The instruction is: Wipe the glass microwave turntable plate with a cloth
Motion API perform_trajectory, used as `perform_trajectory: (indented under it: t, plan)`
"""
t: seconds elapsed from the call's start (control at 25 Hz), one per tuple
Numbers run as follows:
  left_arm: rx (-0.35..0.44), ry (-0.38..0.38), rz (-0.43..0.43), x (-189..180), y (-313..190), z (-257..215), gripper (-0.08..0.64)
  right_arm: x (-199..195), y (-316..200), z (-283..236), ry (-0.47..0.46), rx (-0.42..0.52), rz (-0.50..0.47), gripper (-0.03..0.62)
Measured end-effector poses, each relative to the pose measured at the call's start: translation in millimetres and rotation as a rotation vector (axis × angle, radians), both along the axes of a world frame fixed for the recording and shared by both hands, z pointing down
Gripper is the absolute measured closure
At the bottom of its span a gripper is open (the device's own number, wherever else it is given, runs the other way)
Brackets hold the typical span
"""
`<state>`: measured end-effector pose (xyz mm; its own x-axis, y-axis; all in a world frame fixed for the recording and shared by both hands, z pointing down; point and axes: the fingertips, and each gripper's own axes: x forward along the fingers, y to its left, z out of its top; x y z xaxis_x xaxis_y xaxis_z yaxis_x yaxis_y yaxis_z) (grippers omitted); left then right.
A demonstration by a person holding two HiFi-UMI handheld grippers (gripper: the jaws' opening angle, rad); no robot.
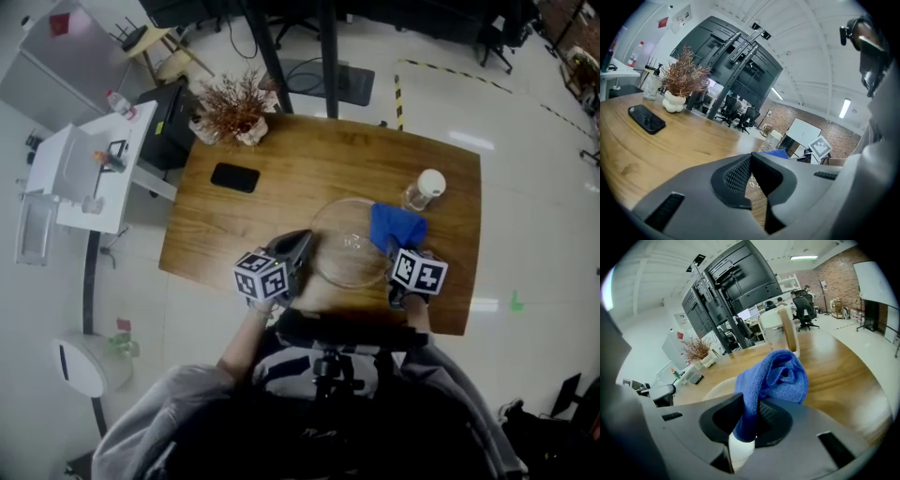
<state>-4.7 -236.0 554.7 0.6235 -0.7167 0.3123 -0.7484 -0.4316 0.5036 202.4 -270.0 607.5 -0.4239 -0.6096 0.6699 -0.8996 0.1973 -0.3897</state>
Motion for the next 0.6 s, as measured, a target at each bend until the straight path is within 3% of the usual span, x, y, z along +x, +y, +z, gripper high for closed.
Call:
perform_trajectory:
  t: [0.16,0.28,0.6]
  plan:
    - [-0.007,0.004,0.01,-0.9,0.4,0.6,0.56,12.1,4.8,-3.4,0.0,0.0,0.042,0.536]
    - [-0.007,0.004,0.008,-6.2,3.8,1.0,0.56,-2.5,8.8,-13.2,-0.02,0.03,0.021,0.537]
    - [-0.012,0.004,-0.016,-41.1,13.8,2.7,0.56,-115.2,21.2,-36.3,-0.074,0.103,-0.228,0.537]
